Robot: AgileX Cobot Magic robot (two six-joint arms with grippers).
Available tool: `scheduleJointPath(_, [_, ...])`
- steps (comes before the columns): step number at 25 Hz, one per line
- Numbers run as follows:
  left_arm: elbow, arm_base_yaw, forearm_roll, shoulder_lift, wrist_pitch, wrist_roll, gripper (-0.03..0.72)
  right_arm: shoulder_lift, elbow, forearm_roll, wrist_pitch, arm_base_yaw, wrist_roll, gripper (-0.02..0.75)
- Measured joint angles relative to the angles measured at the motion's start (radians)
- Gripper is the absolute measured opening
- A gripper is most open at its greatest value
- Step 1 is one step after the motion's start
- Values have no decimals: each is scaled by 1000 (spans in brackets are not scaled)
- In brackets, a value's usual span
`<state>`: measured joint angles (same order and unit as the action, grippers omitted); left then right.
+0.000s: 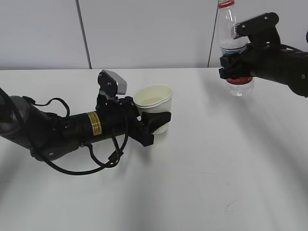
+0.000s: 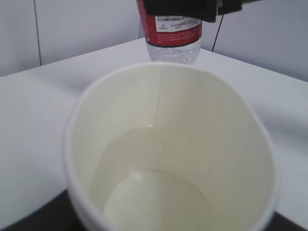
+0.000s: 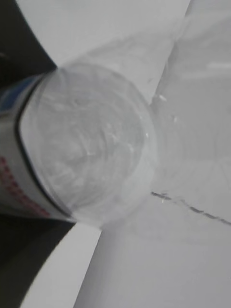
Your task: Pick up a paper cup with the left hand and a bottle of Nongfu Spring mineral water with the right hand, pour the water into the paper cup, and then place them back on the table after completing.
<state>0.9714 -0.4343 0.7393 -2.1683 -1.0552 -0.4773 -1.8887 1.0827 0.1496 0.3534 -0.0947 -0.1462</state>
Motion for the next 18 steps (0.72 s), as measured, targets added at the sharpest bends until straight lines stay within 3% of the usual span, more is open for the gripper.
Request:
scheduleJointPath(7, [0,12,-1,0,50,0,375,0,-16,10,7,0,96,408])
scheduleJointPath(18, [0,119,-4,17,58,0,375,0,-68,77,100,0,243,408])
